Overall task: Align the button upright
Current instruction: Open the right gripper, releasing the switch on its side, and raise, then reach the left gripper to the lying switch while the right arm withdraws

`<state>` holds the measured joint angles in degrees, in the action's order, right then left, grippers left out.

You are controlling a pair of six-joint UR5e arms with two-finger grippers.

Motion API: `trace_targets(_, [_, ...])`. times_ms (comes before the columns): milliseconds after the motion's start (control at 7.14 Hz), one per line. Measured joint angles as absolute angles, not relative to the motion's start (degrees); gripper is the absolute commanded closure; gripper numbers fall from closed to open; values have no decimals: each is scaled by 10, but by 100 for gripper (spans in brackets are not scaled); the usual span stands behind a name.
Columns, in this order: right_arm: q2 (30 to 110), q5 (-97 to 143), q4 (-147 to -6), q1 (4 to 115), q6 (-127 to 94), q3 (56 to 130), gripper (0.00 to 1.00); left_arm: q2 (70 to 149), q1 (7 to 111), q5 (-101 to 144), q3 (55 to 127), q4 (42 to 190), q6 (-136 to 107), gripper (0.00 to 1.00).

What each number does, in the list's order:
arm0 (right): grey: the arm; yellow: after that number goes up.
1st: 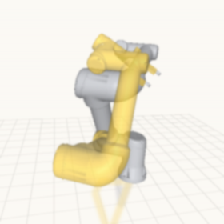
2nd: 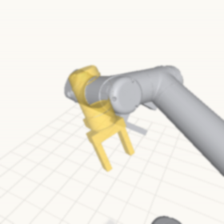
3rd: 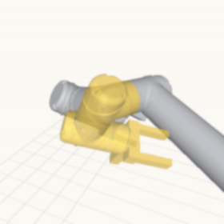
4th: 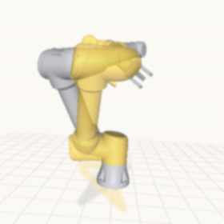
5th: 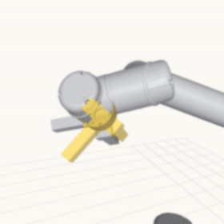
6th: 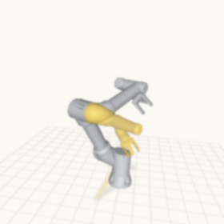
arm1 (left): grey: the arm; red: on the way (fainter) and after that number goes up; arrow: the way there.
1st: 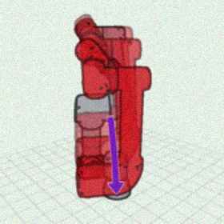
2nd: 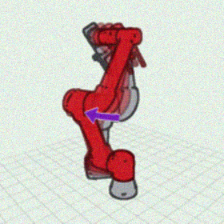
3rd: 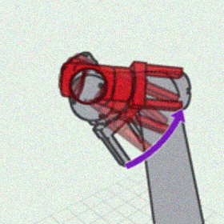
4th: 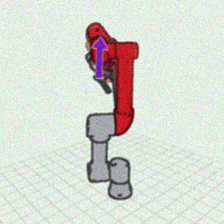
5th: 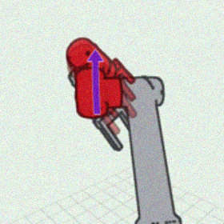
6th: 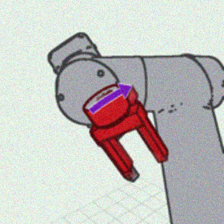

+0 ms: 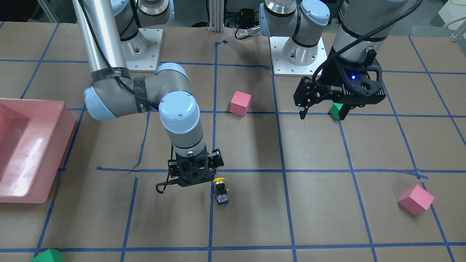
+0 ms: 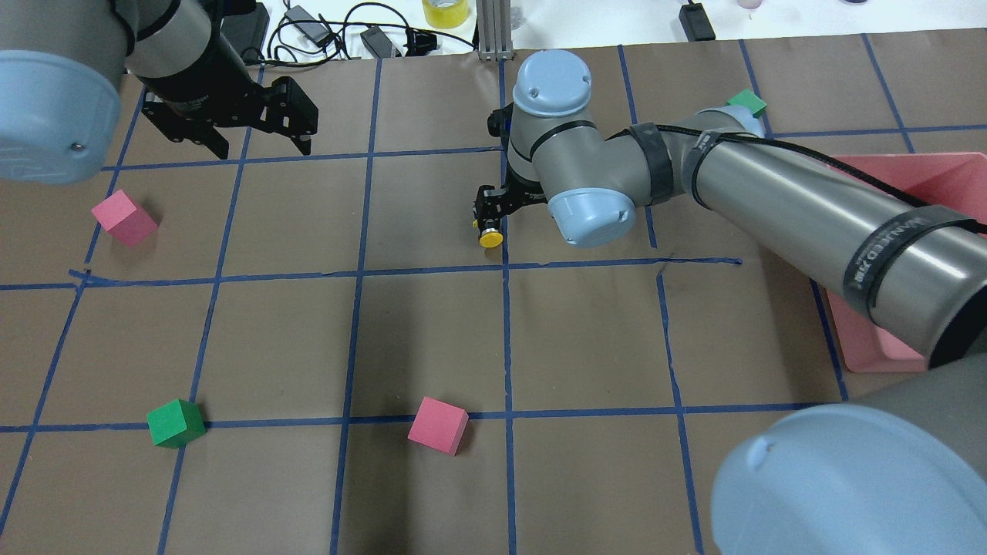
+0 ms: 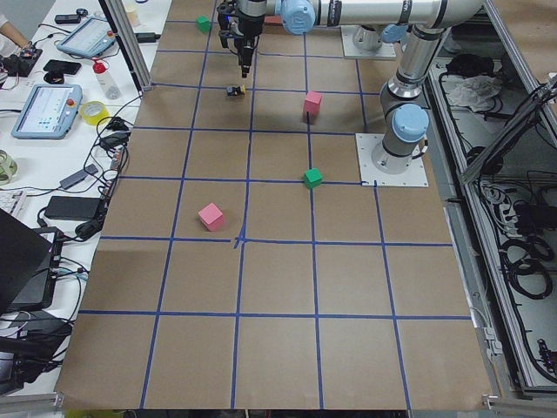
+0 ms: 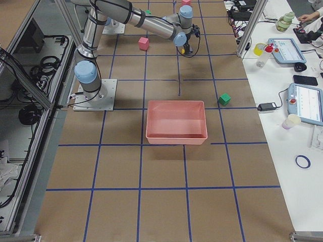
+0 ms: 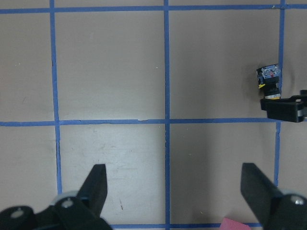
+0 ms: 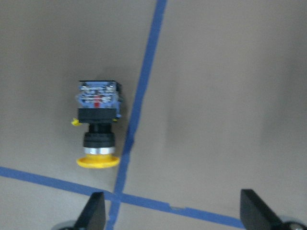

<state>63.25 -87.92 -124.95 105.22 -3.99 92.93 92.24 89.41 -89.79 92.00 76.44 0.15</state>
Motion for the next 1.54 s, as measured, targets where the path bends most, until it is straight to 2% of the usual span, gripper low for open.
trace_targets(420, [769,-900,-1042,943,17,931,0,926,911,-895,1019,629,-13,0])
trace_targets(700, [828,-900,-959,906,47,927,0,945,954,-900,1096,496,-57,0])
trace_targets(1120, [858,-902,-926,897,51,907,0,1024,1027,-932,1177,277,-156,0])
trace_targets(1540, [859,-900,-929,897,55,901,0,1140,1075,-963,1187,88,-226,2])
